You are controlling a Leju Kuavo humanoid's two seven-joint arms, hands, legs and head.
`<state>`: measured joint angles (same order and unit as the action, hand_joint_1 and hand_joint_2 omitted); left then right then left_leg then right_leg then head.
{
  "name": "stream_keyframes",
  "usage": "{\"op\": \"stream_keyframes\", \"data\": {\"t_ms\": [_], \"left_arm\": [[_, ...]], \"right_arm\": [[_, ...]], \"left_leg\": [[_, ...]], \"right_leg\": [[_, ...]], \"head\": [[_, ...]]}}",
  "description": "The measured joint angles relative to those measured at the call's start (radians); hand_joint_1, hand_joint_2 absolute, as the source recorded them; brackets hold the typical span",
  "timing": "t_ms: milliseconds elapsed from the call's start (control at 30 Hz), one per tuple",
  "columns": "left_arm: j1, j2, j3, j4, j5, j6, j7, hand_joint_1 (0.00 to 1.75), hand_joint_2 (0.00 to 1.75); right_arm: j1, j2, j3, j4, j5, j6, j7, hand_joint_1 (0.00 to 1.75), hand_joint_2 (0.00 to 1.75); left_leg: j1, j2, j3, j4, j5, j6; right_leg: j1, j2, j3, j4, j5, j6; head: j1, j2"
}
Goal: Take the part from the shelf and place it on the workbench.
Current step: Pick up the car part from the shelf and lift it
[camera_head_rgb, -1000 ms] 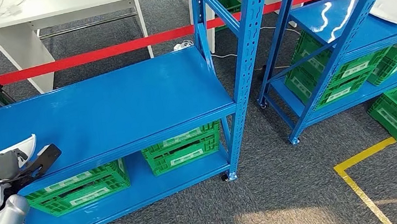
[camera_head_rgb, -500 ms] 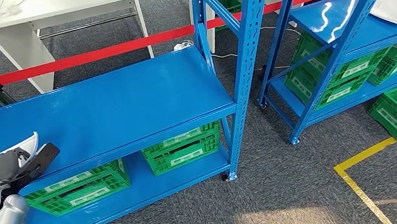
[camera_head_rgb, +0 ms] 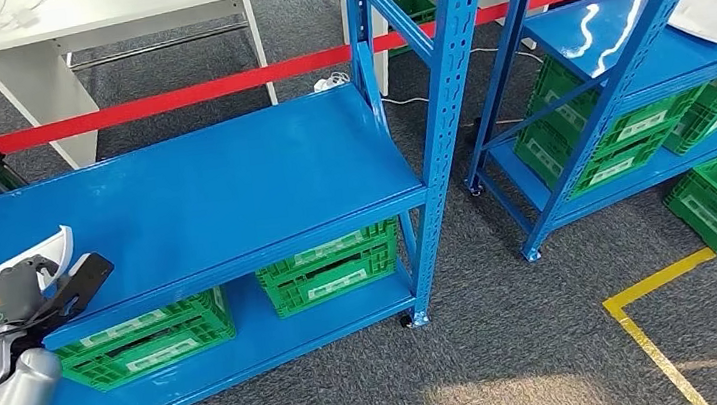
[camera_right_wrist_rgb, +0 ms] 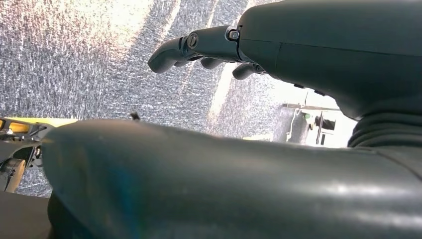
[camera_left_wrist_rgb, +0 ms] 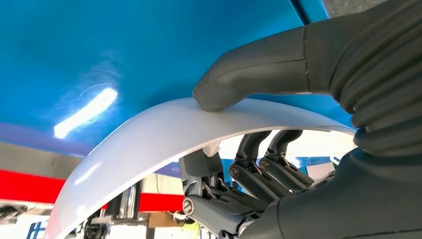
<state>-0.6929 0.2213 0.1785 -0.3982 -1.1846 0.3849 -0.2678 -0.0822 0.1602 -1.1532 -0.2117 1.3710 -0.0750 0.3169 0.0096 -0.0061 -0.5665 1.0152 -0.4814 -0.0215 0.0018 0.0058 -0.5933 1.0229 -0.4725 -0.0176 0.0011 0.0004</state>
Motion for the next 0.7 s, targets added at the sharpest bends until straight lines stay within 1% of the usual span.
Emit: {"op": "stream_keyframes", "data": {"t_ms": [100, 333, 467, 567, 700], "left_arm": [[0.012, -0.012, 0.0, -0.018, 0.001, 0.018, -0.019, 1.62, 1.75], [0.025, -0.028, 0.0, -0.044, 0.011, 0.028, -0.034, 1.62, 1.75], [0.052, -0.045, -0.003, -0.09, 0.029, 0.031, -0.03, 1.62, 1.75], [0.097, -0.061, -0.018, -0.163, 0.072, 0.006, -0.04, 1.62, 1.75], [0.192, -0.087, -0.067, -0.331, 0.147, -0.038, -0.064, 1.62, 1.75]], "right_arm": [[0.0, 0.0, 0.0, 0.0, 0.0, -0.002, 0.0, 0.0, 0.0], [0.0, 0.0, 0.0, 0.0, -0.002, -0.007, 0.0, 0.0, 0.0], [0.0, 0.0, -0.001, 0.0, -0.007, -0.013, 0.0, 0.0, 0.0], [0.001, 0.0, -0.003, 0.0, -0.01, -0.017, 0.0, 0.0, 0.0], [0.001, 0.0, -0.009, 0.0, -0.013, -0.019, 0.0, 0.0, 0.0]], "left_leg": [[0.0, 0.0, 0.0, 0.0, 0.0, 0.0], [0.0, 0.0, 0.0, 0.0, 0.0, 0.0], [0.0, 0.0, 0.0, 0.0, 0.0, 0.0], [0.0, 0.0, 0.0, 0.0, -0.001, 0.0], [0.0, 0.0, 0.0, 0.0, -0.001, 0.0]], "right_leg": [[0.0, 0.0, 0.0, 0.0, 0.0, 0.0], [0.0, 0.0, 0.0, 0.0, 0.0, 0.0], [0.0, 0.0, 0.0, 0.0, 0.0, 0.0], [0.0, 0.0, 0.0, 0.0, 0.0, 0.0], [0.0, 0.0, 0.0, 0.0, -0.001, 0.0]], "head": [[0.0, 0.0], [0.0, 0.0], [0.0, 0.0], [0.0, 0.0], [0.0, 0.0]]}}
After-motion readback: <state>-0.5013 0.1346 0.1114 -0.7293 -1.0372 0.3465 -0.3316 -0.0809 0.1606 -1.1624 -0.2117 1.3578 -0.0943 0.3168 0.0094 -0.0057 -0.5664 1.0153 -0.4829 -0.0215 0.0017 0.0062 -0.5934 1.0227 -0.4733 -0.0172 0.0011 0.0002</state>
